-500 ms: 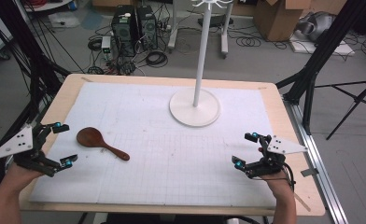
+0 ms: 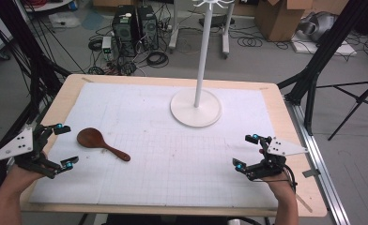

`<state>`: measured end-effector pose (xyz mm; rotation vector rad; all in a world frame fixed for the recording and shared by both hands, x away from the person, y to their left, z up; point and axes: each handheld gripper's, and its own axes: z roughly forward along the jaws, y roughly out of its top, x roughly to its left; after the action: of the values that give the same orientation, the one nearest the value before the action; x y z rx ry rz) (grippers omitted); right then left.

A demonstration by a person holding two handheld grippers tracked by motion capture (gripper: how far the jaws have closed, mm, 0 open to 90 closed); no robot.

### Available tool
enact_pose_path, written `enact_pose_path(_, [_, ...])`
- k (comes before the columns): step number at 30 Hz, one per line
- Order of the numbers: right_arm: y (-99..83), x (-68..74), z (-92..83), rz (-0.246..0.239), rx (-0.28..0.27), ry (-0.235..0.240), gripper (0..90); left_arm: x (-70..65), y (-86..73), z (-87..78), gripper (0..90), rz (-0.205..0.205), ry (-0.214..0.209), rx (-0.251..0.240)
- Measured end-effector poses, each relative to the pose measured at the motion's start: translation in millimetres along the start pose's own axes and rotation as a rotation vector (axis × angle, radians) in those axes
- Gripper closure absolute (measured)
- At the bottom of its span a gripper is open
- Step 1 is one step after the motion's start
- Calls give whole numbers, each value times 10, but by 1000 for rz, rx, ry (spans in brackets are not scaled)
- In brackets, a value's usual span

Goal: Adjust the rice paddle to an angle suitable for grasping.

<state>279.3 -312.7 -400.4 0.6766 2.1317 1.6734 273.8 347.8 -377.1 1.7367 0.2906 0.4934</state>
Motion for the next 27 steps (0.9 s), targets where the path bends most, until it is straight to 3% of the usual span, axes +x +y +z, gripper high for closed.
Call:
enact_pose_path(10, [6, -1, -10, -4, -5, -5, 5, 0, 5, 70, 22, 15, 7, 55])
enact_pose_path(16, [6, -5, -7, -4, -3, 2, 5, -11, 51, 134, 34, 58, 10, 127])
enact_pose_path(17, [5, -5, -7, -3, -2, 4, 5, -1, 74, 151, 39, 81, 9, 169])
enact_pose_path(19, [6, -5, -7, -4, -3, 5, 5, 8, 104, 173, 39, 93, 6, 203])
enact_pose_path(22, [6, -5, -7, -1, -3, 7, 5, 23, 132, 200, 55, 100, -5, 228])
enact_pose_path(23, [6, -5, -6, -1, -4, 7, 5, 34, 163, 235, 66, 115, -11, 271])
enact_pose_path(24, [6, -3, -7, 2, -2, 9, 5, 34, 163, 235, 71, 115, -11, 271])
enact_pose_path(25, [7, -6, -5, -5, -6, 10, 5, 44, 189, 279, 75, 137, -12, 320])
enact_pose_path(27, [8, -4, -6, -1, -5, 12, 5, 50, 206, 328, 85, 147, -23, 356])
